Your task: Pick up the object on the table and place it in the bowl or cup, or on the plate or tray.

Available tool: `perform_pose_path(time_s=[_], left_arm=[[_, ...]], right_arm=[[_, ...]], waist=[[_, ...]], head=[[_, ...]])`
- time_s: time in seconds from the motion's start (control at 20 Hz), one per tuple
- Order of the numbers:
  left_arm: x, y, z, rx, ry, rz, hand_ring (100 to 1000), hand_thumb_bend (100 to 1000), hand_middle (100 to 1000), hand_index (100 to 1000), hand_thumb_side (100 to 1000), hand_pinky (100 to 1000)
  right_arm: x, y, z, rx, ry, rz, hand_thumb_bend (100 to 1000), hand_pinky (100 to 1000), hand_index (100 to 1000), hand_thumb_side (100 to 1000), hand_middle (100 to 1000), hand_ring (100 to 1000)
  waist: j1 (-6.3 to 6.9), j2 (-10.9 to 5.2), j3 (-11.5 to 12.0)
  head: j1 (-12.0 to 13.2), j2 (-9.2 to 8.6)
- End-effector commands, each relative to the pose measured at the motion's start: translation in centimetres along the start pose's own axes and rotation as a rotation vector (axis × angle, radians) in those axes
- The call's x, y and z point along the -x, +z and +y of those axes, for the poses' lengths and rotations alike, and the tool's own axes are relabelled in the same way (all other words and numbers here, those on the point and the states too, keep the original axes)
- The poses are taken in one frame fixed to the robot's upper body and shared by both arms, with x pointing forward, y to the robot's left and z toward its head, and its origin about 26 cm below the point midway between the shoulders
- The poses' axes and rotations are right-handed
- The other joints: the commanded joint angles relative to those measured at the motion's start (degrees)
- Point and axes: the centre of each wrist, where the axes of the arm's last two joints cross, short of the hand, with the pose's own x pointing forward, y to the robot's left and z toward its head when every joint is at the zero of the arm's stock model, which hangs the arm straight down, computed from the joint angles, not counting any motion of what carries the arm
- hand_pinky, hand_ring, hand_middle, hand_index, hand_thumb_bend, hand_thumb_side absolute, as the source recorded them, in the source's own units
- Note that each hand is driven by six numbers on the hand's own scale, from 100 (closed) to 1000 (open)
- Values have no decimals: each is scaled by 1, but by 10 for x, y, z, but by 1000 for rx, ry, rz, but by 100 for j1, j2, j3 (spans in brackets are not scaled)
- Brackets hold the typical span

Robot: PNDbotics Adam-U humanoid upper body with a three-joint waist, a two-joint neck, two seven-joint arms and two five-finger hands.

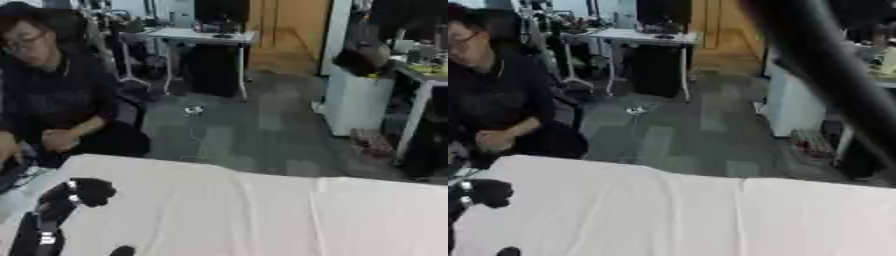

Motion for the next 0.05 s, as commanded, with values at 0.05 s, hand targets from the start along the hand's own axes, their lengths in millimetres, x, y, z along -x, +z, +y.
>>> perform_pose_path(time_s=[0.05], left_arm=[[-2, 0, 3, 19, 1, -34, 511, 494, 612, 682, 835, 450]], right_arm=[[0, -5, -2, 299, -201, -244, 380, 450, 532, 474, 496, 490]], waist=[[19, -28, -5]], head=[[-318, -202]])
